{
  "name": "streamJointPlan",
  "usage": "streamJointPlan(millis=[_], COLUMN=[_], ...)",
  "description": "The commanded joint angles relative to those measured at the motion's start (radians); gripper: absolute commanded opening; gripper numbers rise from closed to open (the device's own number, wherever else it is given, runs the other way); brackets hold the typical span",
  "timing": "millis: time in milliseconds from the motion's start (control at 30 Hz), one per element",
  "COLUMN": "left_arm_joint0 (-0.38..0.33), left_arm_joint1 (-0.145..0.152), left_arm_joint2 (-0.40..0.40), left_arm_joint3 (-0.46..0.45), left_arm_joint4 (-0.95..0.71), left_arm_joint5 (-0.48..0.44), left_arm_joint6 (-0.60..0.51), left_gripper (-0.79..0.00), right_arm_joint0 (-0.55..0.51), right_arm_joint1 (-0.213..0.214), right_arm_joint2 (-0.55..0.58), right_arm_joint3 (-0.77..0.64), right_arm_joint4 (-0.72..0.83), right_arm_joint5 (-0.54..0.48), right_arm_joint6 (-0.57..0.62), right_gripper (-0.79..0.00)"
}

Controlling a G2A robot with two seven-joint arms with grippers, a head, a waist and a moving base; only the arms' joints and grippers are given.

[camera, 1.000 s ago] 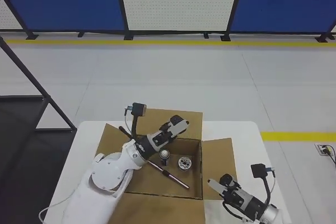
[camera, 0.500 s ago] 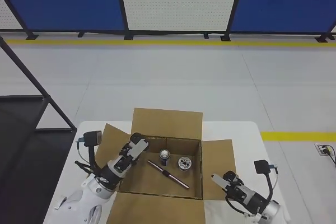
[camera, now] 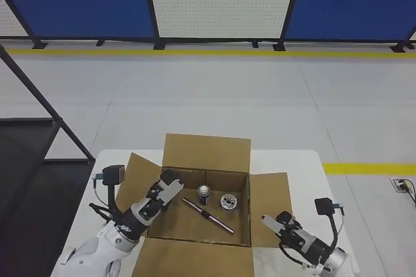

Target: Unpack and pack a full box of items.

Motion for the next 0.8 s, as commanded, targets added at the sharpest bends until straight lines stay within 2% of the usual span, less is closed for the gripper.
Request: streamJointPlan(millis=[0, 133, 467, 600, 767], left_arm_joint0=[0.014, 0.079, 0.313, 0.369, 0.420], left_arm_joint1=[0.000, 0.000, -0.004, -0.007, -0.010], left_arm_joint2=[-0.007, -0.058, -0.238, -0.283, -0.334], left_arm_joint3=[-0.010, -0.044, -0.107, -0.114, -0.111], left_arm_joint4=[0.012, -0.036, -0.245, -0.330, -0.324], left_arm_joint5=[0.002, -0.009, -0.113, -0.154, -0.168], left_arm_joint6=[0.036, 0.118, 0.288, 0.317, 0.357], left_gripper=[0.000, 0.000, 0.000, 0.000, 0.000], right_arm_joint0=[-0.003, 0.010, 0.056, 0.067, 0.075], right_arm_joint1=[0.001, 0.003, 0.011, 0.014, 0.017], right_arm_joint2=[-0.007, 0.003, 0.006, -0.010, -0.030], right_arm_joint3=[0.009, 0.052, 0.169, 0.213, 0.254], right_arm_joint4=[0.016, 0.081, 0.177, 0.198, 0.239], right_arm_joint5=[-0.007, -0.001, -0.014, -0.039, -0.066], right_arm_joint6=[-0.013, -0.022, -0.003, 0.010, 0.015], right_gripper=[0.000, 0.000, 0.000, 0.000, 0.000])
